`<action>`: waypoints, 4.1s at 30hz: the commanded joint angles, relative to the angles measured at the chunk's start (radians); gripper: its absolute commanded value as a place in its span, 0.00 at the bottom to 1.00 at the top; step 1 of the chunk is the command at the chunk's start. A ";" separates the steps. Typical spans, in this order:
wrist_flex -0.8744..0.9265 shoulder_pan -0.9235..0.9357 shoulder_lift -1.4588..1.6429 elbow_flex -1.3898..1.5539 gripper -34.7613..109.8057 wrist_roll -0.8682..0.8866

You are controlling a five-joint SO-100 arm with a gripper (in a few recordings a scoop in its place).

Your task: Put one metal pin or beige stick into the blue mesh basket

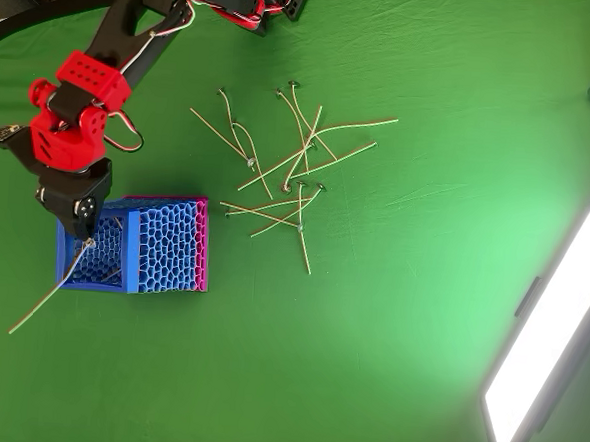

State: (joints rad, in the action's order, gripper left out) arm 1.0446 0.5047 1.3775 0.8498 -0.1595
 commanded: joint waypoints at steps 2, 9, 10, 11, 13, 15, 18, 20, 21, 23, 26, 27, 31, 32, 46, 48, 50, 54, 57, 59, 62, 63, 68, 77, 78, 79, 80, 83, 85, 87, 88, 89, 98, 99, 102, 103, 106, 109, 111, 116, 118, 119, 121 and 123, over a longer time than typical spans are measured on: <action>-0.035 0.005 0.006 -0.044 0.24 -0.012; -0.035 0.015 0.018 -0.040 0.27 -0.018; -0.035 0.018 0.021 -0.038 0.31 -0.017; -0.035 0.018 0.023 -0.037 0.34 -0.025; -0.037 0.021 0.028 -0.035 0.36 -0.028; -0.037 0.023 0.032 -0.035 0.41 -0.029; -0.043 0.023 0.035 -0.032 0.45 -0.041; -0.048 0.021 0.040 -0.031 0.45 -0.046; -0.049 0.021 0.041 -0.029 0.47 -0.046; -0.052 0.021 0.043 -0.029 0.48 -0.043; -0.054 0.020 0.046 -0.029 0.48 -0.041; -0.054 0.020 0.046 -0.029 0.47 -0.040; -0.058 0.017 0.049 -0.029 0.48 -0.035; -0.061 0.017 0.051 -0.029 0.48 -0.031; -0.041 -0.025 0.121 0.015 0.24 0.044; -0.012 -0.052 0.152 0.037 0.24 0.066; 0.018 -0.089 0.193 0.074 0.24 0.071; 0.057 -0.166 0.298 0.178 0.24 0.084; 0.092 -0.233 0.396 0.282 0.24 0.092; 0.097 -0.282 0.474 0.374 0.24 0.094; 0.097 -0.351 0.592 0.522 0.24 0.095; 0.097 -0.370 0.630 0.568 0.24 0.097; 0.098 -0.426 0.798 0.762 0.24 0.109; 0.075 -0.474 1.167 1.181 0.24 0.083; 0.067 -0.480 1.212 1.230 0.24 0.081; 0.057 -0.483 1.253 1.276 0.24 0.078; 0.049 -0.489 1.298 1.319 0.24 0.075; 0.037 -0.503 1.410 1.424 0.24 0.067; 0.037 -0.517 1.474 1.486 0.24 0.064; 0.035 -0.532 1.546 1.554 0.24 0.069; 0.035 -0.543 1.583 1.585 0.24 0.071; 0.035 -0.549 1.629 1.618 0.24 0.071; 0.034 -0.541 1.916 1.864 0.24 0.072; 0.023 -0.541 1.939 1.893 0.24 0.072; -0.018 -0.522 1.945 1.956 0.24 0.069; -0.028 -0.509 1.945 1.970 0.24 0.071; -0.049 -0.503 1.947 2.022 0.24 0.066; -0.098 -0.503 1.947 2.083 0.24 0.066; -0.127 -0.503 1.947 2.123 0.24 0.061; -0.198 -0.502 1.947 2.197 0.24 0.046; -0.218 -0.502 1.947 2.223 0.24 0.043; -0.222 -0.502 1.947 2.232 0.25 0.040; -0.218 -0.502 1.947 2.232 0.25 0.057; -0.207 -0.502 1.947 2.232 0.25 0.063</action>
State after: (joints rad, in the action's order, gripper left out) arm 0.8437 -0.0015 3.3165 3.0787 -0.1058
